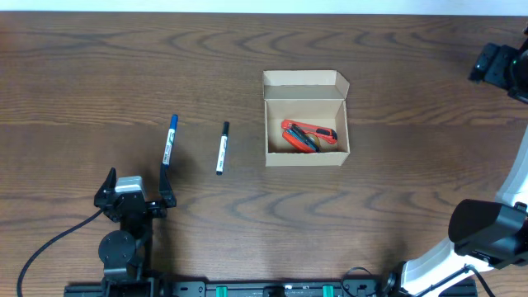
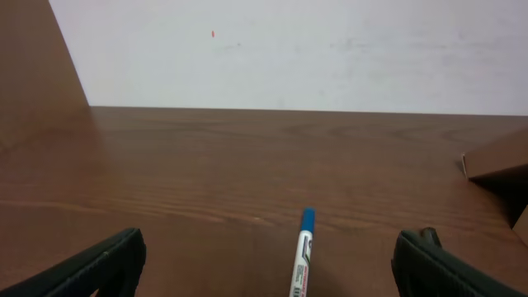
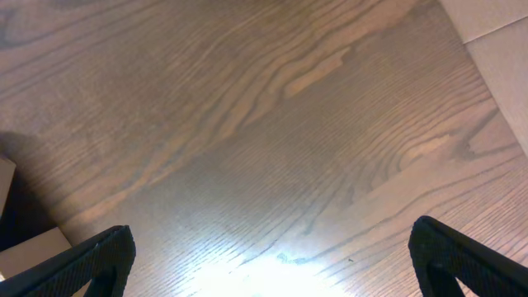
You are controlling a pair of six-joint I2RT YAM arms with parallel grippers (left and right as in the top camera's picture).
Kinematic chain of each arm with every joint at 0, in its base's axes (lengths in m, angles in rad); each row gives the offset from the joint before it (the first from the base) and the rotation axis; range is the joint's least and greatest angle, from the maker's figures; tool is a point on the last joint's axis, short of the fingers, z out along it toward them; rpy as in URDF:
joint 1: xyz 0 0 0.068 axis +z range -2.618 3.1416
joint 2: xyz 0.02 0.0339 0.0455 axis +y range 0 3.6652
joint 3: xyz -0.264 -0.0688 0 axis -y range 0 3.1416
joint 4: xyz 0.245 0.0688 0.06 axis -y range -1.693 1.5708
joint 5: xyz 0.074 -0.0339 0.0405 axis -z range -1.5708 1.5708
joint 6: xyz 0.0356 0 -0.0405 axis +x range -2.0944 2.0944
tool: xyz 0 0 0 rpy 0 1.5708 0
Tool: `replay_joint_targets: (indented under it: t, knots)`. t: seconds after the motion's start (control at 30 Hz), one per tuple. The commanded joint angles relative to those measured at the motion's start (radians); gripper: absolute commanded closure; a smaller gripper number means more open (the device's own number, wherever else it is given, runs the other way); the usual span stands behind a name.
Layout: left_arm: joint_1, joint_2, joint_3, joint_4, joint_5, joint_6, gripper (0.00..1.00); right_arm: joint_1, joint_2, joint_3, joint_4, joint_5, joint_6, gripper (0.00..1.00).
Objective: Pack container
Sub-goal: 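Retract the right arm away to the right side, then move the left gripper over the blue-capped whiteboard marker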
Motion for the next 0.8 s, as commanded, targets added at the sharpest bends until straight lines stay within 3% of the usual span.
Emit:
replay_joint_targets:
  t: [0.0, 0.17, 0.37, 0.57, 0.7, 0.77]
  knots:
    - [0.003, -0.006, -0.006, 0.0, 0.082, -0.036, 0.05, -0.005, 0.006, -0.006, 0.0, -0.003, 0.016, 0.01]
    - [0.004, -0.006, 0.1, -0.025, 0.392, -0.135, 0.05, -0.005, 0.006, -0.006, 0.0, -0.004, 0.016, 0.01]
    - [0.004, -0.006, 0.23, 0.043, 0.564, -0.179, 0.05, -0.005, 0.006, -0.006, 0.0, -0.004, 0.016, 0.01]
    - [0.003, -0.006, 0.254, 0.096, 0.575, -0.18, 0.05, -0.005, 0.006, -0.006, 0.0, -0.004, 0.016, 0.01]
    - [0.004, 0.011, 0.378, -0.09, 0.503, -0.17, 0.05, -0.005, 0.006, -0.006, 0.0, -0.004, 0.016, 0.01]
    - [0.004, 0.055, 0.482, -0.232, 0.443, -0.101, 0.05, -0.005, 0.006, -0.006, 0.0, -0.004, 0.016, 0.01]
